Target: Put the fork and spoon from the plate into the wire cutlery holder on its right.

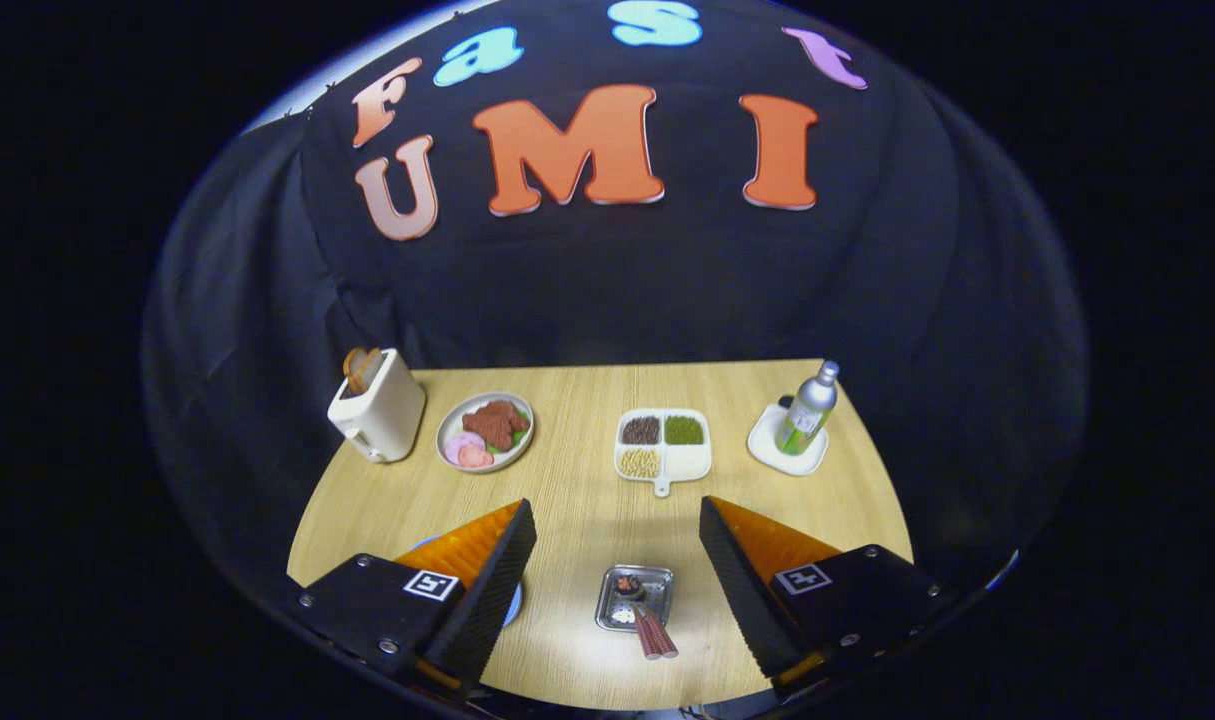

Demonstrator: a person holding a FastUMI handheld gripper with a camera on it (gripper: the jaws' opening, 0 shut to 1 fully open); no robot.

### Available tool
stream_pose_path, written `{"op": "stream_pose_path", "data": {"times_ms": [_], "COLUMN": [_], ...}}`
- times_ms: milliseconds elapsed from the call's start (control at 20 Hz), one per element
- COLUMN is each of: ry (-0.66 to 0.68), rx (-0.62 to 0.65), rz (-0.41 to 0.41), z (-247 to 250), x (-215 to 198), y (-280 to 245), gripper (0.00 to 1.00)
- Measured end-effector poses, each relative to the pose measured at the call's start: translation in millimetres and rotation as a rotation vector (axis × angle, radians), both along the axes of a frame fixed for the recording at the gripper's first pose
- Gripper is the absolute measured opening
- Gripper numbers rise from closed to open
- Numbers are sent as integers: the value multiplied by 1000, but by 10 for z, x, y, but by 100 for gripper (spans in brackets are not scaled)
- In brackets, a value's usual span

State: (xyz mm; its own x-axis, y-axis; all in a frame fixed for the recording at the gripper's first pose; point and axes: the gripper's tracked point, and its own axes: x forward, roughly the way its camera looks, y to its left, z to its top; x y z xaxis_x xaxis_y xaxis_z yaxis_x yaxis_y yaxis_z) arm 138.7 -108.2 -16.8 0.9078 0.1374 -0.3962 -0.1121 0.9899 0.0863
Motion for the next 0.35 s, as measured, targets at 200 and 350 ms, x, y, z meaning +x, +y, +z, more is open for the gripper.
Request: {"op": "stream_pose_path", "data": {"times_ms": [200,350], "ry": [-193,-283], "rx": [7,15], "rz": [-47,-74], "z": [577,817], "x": [-277,-498], "y": [-115,-203], "gripper": [99,99]}}
